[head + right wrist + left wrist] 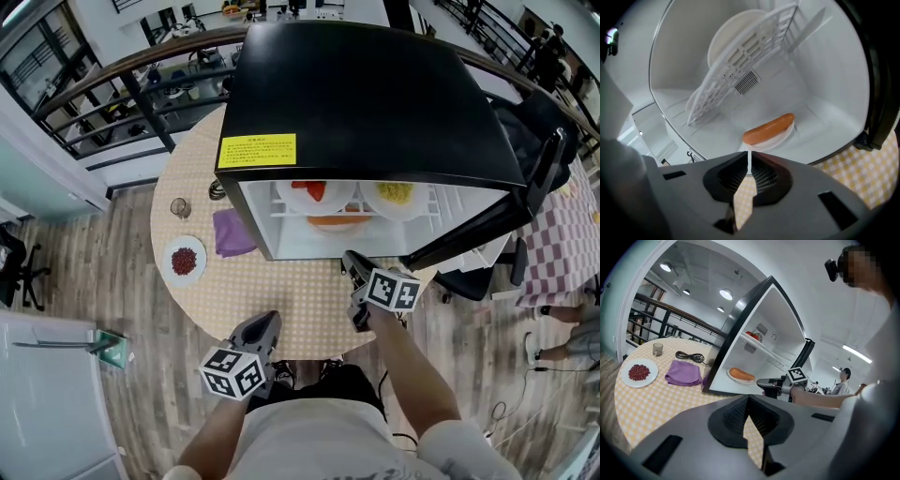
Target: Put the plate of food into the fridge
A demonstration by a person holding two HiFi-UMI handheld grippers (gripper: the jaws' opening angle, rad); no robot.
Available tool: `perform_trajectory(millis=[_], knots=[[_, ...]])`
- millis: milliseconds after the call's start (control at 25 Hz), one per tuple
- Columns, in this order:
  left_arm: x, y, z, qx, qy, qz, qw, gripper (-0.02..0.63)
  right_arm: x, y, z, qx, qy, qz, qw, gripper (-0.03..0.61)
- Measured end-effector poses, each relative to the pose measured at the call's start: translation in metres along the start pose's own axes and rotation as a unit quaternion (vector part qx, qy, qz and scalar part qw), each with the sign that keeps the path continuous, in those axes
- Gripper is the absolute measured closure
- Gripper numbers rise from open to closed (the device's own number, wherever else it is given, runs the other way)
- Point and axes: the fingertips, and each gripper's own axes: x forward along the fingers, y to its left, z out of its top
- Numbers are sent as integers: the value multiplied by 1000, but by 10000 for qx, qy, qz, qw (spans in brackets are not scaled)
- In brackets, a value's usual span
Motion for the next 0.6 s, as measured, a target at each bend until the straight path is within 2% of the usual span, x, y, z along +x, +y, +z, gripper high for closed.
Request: perform_trajectory(millis=[240, 480, 600], knots=[[9, -27, 18, 366, -134, -220, 9990, 607, -54, 13, 7, -25, -446, 283, 9986, 557], [12, -57, 43, 789, -413, -421, 9951, 607, -104, 34, 20, -381, -895, 365, 9946, 557], [13, -71, 55, 929, -565, -514, 9927, 607, -126, 48, 26, -353, -1126, 482, 9918, 557]])
